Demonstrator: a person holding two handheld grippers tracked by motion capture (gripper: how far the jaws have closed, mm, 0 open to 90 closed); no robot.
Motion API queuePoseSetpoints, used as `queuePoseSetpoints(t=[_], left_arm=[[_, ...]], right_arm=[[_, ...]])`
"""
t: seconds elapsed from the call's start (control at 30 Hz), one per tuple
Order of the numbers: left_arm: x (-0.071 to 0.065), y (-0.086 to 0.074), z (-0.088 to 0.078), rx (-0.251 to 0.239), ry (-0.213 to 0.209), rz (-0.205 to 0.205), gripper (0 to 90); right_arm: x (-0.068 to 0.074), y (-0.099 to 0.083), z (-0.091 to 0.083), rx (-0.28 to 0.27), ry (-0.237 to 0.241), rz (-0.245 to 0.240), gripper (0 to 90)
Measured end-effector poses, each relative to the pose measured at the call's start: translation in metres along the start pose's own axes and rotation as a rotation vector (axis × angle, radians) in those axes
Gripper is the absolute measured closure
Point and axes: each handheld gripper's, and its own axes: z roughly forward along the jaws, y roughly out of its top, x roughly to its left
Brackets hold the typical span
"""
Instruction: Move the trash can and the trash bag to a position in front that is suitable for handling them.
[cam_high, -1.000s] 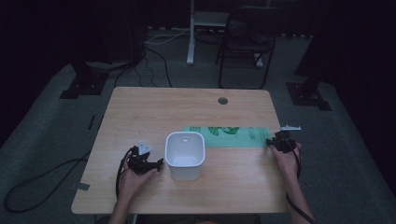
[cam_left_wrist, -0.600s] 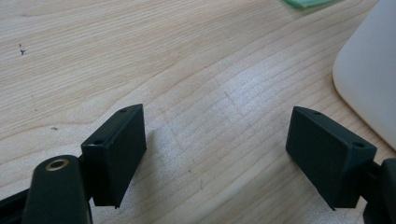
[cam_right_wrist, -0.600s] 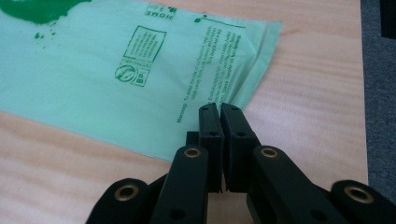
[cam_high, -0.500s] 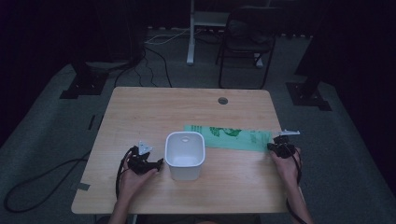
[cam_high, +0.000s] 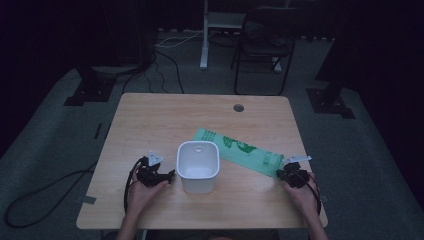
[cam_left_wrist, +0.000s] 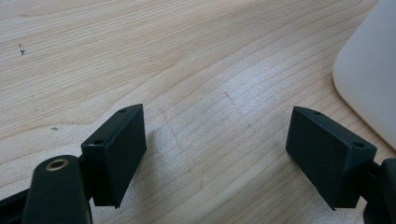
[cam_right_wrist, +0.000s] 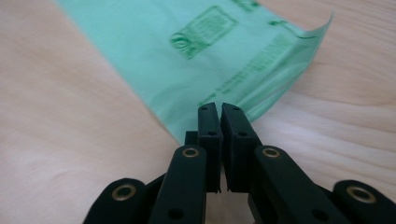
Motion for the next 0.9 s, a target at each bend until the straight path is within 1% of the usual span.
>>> queuePoseSetpoints(t=[0.07,0.1,0.13,0.17,0.2,0.27,0.3,0.4,0.47,0.6,0.7,0.77,0.83,0.87,0.9], left_arm=[[0.0,0.0,0.0,0.0,0.0,0.0,20.7],[0.0,0.0,0.0,0.0,0.0,0.0,20.7],[0.0,0.0,0.0,0.0,0.0,0.0,20.7],[0.0,0.0,0.0,0.0,0.0,0.0,20.7],[0.0,0.0,0.0,0.0,0.0,0.0,20.7],[0.0,0.0,0.0,0.0,0.0,0.0,20.7],[0.0,0.0,0.0,0.0,0.0,0.0,20.7],[0.0,0.0,0.0,0.0,0.0,0.0,20.7],[0.0,0.0,0.0,0.0,-0.001,0.0,20.7],[0.0,0.0,0.0,0.0,-0.002,0.0,20.7],[0.0,0.0,0.0,0.0,-0.003,0.0,20.7],[0.0,0.0,0.0,0.0,-0.003,0.001,20.7],[0.0,0.0,0.0,0.0,-0.003,0.001,20.7],[0.0,0.0,0.0,0.0,-0.004,0.001,20.7],[0.0,0.0,0.0,0.0,-0.004,0.001,20.7]], right_arm=[[0.009,0.002,-0.002,0.029,0.03,-0.055,84.4],[0.013,0.003,-0.003,0.041,0.046,-0.085,81.1],[0.017,0.004,-0.004,0.046,0.056,-0.112,77.1],[0.021,0.008,-0.006,0.026,0.061,-0.134,70.6],[0.021,0.008,-0.006,0.026,0.061,-0.134,70.6],[0.019,0.016,-0.008,-0.017,0.043,-0.131,65.4],[0.016,0.021,-0.007,-0.038,0.036,-0.129,64.5],[0.003,0.038,0.002,-0.068,0.021,-0.117,63.2],[-0.005,0.048,0.012,-0.076,0.011,-0.122,62.9],[-0.017,0.063,0.033,-0.059,0.014,-0.107,64.5],[-0.021,0.067,0.044,-0.033,0.034,-0.097,65.4],[-0.023,0.066,0.049,-0.017,0.046,-0.098,66.5],[-0.026,0.064,0.049,-0.024,0.064,-0.086,67.3],[-0.027,0.064,0.049,-0.023,0.068,-0.081,68.5],[-0.028,0.063,0.048,-0.021,0.077,-0.078,72.0]])
